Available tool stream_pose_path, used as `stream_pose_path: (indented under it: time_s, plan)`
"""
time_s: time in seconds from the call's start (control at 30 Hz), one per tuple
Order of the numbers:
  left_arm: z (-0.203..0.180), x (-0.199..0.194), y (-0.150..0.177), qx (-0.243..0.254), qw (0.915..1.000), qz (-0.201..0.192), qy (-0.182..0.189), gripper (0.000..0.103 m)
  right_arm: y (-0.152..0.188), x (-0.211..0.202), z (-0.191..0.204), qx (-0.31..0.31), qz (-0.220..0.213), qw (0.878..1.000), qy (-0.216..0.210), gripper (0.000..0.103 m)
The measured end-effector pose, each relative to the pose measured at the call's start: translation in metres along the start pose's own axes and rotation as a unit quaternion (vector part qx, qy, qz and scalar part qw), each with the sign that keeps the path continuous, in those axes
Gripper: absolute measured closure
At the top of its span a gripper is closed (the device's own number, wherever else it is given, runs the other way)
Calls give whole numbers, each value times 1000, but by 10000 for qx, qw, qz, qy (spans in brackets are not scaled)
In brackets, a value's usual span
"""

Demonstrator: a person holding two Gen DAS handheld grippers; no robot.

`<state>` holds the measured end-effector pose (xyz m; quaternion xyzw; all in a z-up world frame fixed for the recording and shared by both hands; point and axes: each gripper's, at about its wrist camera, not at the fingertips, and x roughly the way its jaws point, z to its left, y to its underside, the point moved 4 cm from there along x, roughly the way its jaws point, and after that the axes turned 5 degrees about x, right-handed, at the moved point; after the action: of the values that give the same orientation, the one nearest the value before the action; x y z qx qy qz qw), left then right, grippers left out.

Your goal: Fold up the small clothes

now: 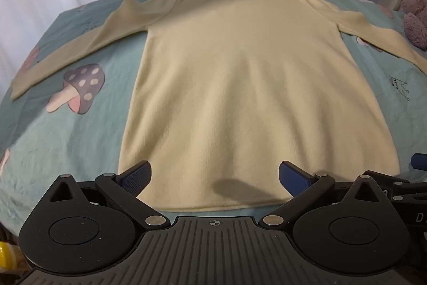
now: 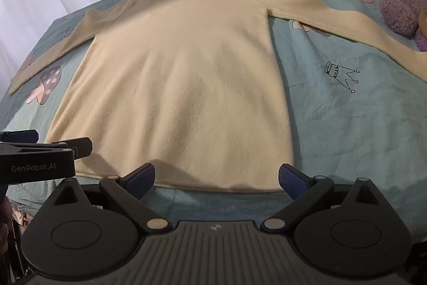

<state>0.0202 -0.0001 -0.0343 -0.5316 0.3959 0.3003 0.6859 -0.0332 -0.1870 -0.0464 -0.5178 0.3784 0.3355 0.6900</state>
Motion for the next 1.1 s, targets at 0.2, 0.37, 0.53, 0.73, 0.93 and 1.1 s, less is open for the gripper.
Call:
stream_pose_path:
  time_s: [0.2, 0.37, 0.53, 0.73, 0.93, 1.1]
  plan:
    - [1, -2, 2, 25, 10000, -8, 22, 0, -3, 1, 1, 36, 11, 10000, -25, 4]
    - [6, 1, 4, 24, 10000, 14, 47, 0, -4, 2, 4, 23, 17, 10000, -44, 4]
    - [3, 5, 3, -22, 10000, 42, 8, 0, -3, 2, 3, 20, 12, 10000, -51, 4]
    - [1, 5, 2, -15, 10000, 50, 15, 0, -4, 4, 2, 32, 10, 10000, -45, 4]
    - [2, 6, 1, -53, 10000, 70, 13, 0, -4, 4, 2, 31, -1, 10000, -51, 4]
    - [3, 7, 2, -73, 9999, 111, 21, 0, -5, 5, 2, 25, 6, 10000, -57, 4]
